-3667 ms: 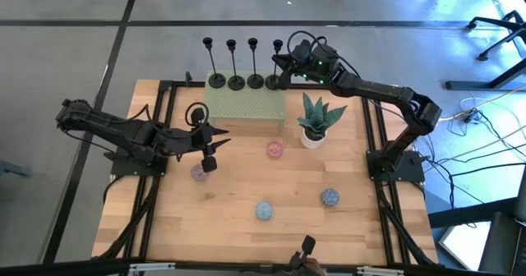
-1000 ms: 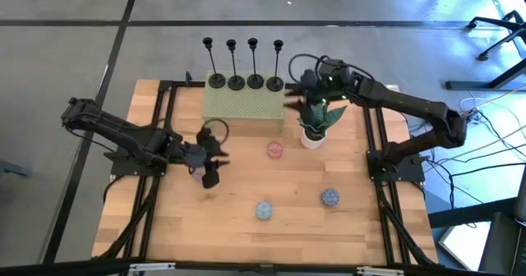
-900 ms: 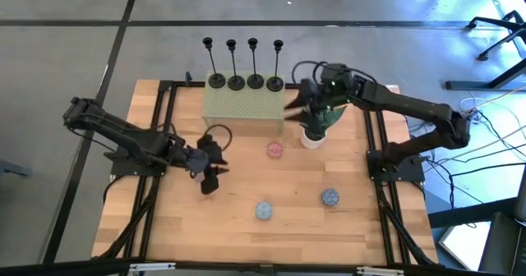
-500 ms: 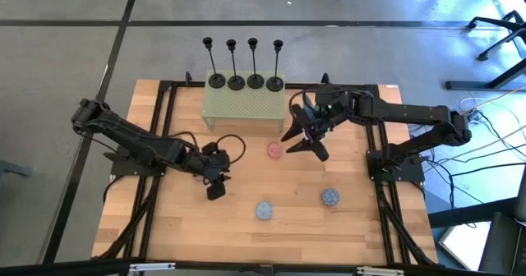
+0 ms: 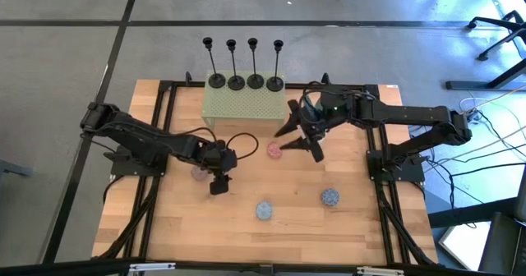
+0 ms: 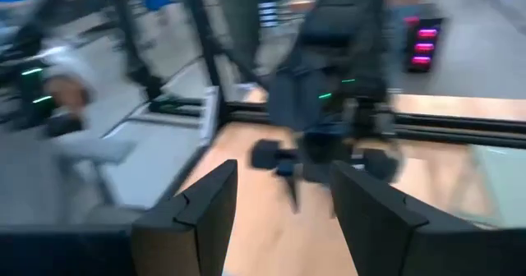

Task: Pick & Place candle stick holders
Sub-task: Put the purple scented candle on the shelf

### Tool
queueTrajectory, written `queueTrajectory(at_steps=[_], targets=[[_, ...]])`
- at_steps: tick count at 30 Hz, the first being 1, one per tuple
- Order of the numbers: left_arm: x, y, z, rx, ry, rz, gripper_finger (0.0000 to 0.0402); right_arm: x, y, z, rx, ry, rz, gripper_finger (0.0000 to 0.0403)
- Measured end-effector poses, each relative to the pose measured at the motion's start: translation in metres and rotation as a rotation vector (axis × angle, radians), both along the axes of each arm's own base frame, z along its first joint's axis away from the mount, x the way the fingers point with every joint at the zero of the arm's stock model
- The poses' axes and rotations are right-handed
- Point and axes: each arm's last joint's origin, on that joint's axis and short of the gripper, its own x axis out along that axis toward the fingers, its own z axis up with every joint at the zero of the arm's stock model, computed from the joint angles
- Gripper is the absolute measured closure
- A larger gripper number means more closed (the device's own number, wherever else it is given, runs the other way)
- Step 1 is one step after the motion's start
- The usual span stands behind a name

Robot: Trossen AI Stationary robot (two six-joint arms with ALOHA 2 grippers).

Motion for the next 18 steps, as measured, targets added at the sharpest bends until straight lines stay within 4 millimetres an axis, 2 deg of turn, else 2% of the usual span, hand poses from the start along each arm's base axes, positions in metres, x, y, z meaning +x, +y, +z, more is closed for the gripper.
queueTrajectory(at_steps=[4, 8, 13, 18], targets=[[0.001, 0.004, 0.0, 0.046, -0.005, 0.023, 0.014, 0.002, -0.007, 0.001, 0.06, 0.028, -0.211, 0.0204], [-0.003, 0.003, 0.015, 0.044, -0.026, 0.029, 0.0139, 0.0, -0.014, -0.005, -0.009, 0.071, -0.309, 0.0204], [-0.027, 0.001, 0.035, 0.04, 0.084, 0.08, 0.0145, -0.005, -0.016, -0.017, -0.02, 0.212, -0.335, 0.0204], [-0.052, -0.007, 0.047, 0.031, 0.121, 0.146, 0.0146, -0.002, -0.013, -0.036, -0.03, 0.358, -0.331, 0.0209]])
